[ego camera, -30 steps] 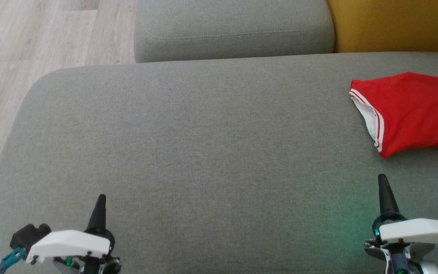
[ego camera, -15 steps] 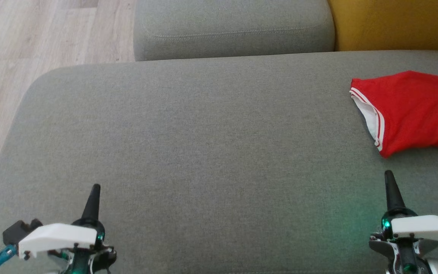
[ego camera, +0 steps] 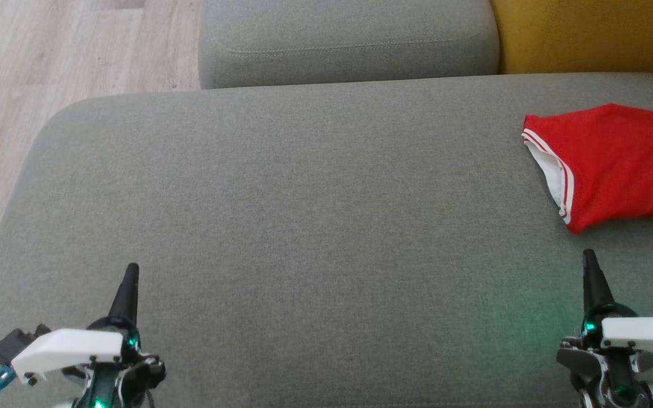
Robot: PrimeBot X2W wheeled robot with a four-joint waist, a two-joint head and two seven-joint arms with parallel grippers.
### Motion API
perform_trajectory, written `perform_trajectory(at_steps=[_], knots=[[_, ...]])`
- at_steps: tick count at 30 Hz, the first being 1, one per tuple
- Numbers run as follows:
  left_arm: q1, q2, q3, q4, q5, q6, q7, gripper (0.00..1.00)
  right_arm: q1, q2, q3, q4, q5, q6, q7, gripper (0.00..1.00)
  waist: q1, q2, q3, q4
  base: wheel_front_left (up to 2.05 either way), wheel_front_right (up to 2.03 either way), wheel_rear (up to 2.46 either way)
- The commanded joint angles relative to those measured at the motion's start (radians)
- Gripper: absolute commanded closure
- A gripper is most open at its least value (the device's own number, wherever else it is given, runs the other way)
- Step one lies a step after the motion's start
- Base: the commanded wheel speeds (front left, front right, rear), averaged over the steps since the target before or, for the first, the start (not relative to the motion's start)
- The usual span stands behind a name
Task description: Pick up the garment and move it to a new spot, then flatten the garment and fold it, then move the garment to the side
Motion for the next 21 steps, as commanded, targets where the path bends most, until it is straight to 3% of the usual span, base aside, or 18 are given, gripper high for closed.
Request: perform_trajectory(at_steps=[1, 21], knots=[[-0.062, 0.002, 0.043, -0.026, -0.032, -0.017, 0.008, 1.00, -0.063, -0.020, 0.013, -0.030, 0.037, -0.001, 0.008, 1.00, 0.0000, 0.0000, 0.001, 0.000, 0.00, 0.00, 0.00], [-0.093, -0.010, 0.108, -0.017, -0.211, -0.067, 0.062, 1.00, -0.090, -0.019, -0.015, -0.023, 0.235, -0.001, 0.042, 1.00, 0.0000, 0.0000, 0.007, 0.000, 0.00, 0.00, 0.00]])
